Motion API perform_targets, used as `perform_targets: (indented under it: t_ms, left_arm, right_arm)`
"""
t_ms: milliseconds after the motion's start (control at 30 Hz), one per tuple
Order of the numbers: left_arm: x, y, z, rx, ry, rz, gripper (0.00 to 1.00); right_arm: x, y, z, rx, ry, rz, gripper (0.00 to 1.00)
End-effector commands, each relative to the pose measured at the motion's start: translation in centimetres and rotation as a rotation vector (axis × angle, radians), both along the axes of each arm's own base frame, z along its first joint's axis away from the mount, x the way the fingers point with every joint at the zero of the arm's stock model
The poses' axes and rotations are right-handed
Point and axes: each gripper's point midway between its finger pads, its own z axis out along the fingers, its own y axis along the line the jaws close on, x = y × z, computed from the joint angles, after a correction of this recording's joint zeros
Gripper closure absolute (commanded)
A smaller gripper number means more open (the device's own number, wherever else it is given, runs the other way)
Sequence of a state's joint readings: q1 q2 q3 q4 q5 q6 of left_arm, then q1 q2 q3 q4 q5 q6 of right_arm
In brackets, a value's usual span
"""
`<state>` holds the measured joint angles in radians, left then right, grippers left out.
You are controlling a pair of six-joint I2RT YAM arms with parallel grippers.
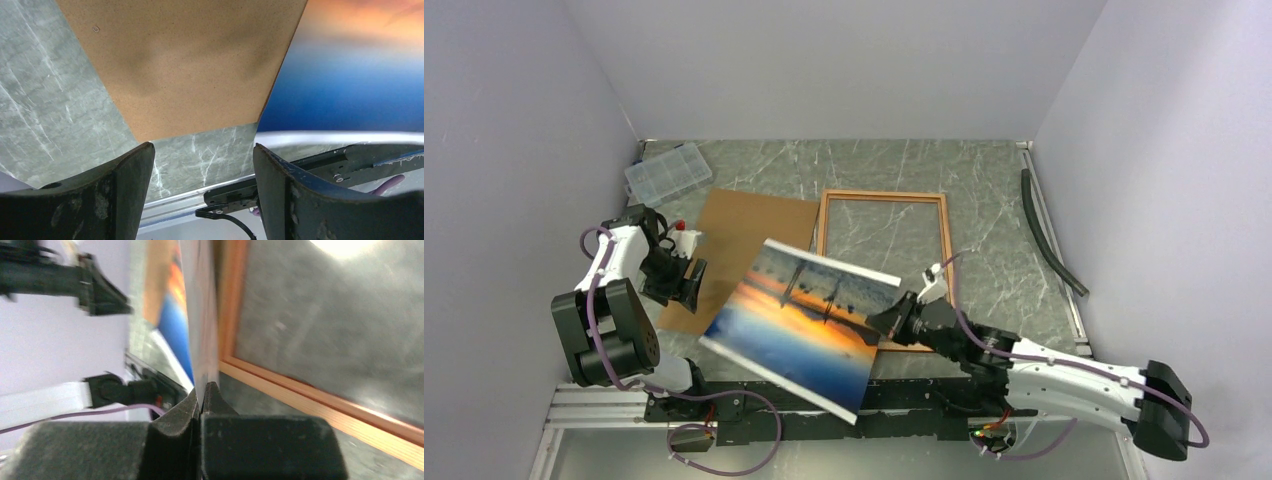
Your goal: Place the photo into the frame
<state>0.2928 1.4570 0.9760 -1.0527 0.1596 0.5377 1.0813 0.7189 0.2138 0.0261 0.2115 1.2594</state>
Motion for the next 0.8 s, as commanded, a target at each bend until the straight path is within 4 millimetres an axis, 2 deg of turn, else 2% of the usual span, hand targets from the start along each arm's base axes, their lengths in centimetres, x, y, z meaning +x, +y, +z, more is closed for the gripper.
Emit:
perform_targets:
  t_ms: [0, 100, 267, 367, 433, 533, 567, 633, 700, 767]
  left_arm:
    - [0.6, 0.0, 1.0, 0.002, -0.032, -0.01, 0.23]
    - [0.9, -0.1, 1.4, -0.006, -0.039, 0.001, 0.23]
    - [1.3, -0.2, 1.9, -0.01, -0.047, 0.008, 0.23]
    - [1.4, 0.0, 2.1, -0.003, -0.051, 0.01, 0.23]
    - [1.5, -0.1, 2.3, -0.005, -0.055, 0.016, 0.23]
    - [1.5, -0.1, 2.2, -0.008, -0.053, 0.021, 0.23]
    - [1.6, -0.1, 2.2, -0.008, -0.053, 0.021, 0.23]
    - [1.6, 0.0, 2.3, -0.006, -0.056, 0.02, 0.23]
    - [1.7, 0.0, 2.3, -0.003, -0.058, 0.018, 0.23]
    - [1.8, 0.0, 2.4, -0.005, -0.061, 0.018, 0.23]
  right_arm:
    - [3.6, -1.2, 11.0, -0.017, -0.284, -0.088, 1.0]
    - [5.4, -3.4, 16.4, -0.125, -0.432, -0.132, 1.0]
    - [8.9, -6.7, 24.2, -0.437, -0.645, -0.194, 1.0]
    - [11.4, -6.8, 27.1, -0.681, -0.723, -0.17, 1.0]
    - [12.9, -6.1, 28.0, -0.826, -0.754, -0.13, 1.0]
    - [14.3, -4.4, 28.1, -0.958, -0.757, -0.05, 1.0]
    - [14.4, -3.5, 27.4, -0.996, -0.753, -0.008, 1.0]
    - [14.3, -1.6, 25.1, -1.069, -0.735, 0.08, 1.0]
    - [13.6, 0.3, 21.5, -1.169, -0.692, 0.182, 1.0]
    - [12.6, 1.3, 18.5, -1.253, -0.659, 0.246, 1.0]
